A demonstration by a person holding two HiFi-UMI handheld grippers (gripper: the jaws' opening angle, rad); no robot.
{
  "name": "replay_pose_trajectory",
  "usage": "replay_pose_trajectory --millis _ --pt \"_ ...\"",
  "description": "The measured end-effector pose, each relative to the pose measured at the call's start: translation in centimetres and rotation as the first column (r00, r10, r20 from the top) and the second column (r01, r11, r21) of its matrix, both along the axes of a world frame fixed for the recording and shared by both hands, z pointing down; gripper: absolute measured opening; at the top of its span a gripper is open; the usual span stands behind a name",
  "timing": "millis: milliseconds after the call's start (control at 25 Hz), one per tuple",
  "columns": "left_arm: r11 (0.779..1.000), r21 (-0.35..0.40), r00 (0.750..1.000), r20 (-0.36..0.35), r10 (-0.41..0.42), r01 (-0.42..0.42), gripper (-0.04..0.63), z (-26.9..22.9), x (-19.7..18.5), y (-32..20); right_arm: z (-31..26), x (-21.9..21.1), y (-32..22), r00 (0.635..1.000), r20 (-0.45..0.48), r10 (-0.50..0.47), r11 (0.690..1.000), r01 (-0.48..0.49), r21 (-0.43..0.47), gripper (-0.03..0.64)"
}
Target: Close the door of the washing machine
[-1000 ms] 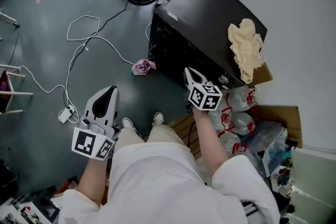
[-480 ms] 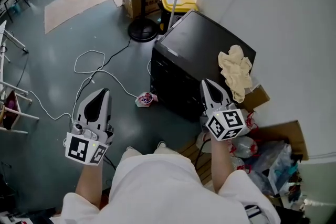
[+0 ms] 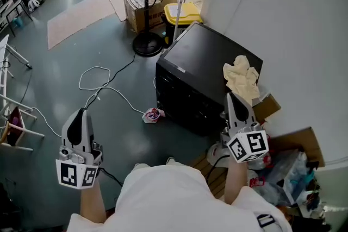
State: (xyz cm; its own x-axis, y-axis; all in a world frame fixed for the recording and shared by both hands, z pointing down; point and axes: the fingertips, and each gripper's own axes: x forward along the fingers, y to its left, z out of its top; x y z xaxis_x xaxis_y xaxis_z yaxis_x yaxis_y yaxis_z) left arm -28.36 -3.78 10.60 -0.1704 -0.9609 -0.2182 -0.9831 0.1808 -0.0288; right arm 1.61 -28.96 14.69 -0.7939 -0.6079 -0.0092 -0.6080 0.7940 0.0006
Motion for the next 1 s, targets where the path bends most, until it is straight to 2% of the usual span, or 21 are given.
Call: replay_pose_trajectory --millis 240,360,600,1000 --pt "0.993 0.034 0.993 0.016 -0.117 0.117 0.005 -0.5 -1.6 3.3 1.0 3.9 -0.3 0.994 -0.025 0.108 0.994 -0.108 -0.014 -0.003" --pt "0.990 0.023 0.990 0.022 -0.142 0.142 0.005 -0.2 -2.1 4.0 0.8 4.2 -0.1 0.991 -0.027 0.128 0.992 -0.128 -0.003 -0.003" --pt "0.992 0.011 0.992 0.008 -0.128 0.128 0.005 0.3 -2.8 3.8 -0.1 2.3 1.2 0.992 -0.045 0.121 0.991 -0.119 0.054 -0.003" --pt "0.998 0.005 0.998 -0.013 -0.067 0.067 0.005 1.0 -2.9 3.5 -0.4 0.0 3.5 0.993 -0.050 0.103 0.993 -0.100 0.062 -0.003"
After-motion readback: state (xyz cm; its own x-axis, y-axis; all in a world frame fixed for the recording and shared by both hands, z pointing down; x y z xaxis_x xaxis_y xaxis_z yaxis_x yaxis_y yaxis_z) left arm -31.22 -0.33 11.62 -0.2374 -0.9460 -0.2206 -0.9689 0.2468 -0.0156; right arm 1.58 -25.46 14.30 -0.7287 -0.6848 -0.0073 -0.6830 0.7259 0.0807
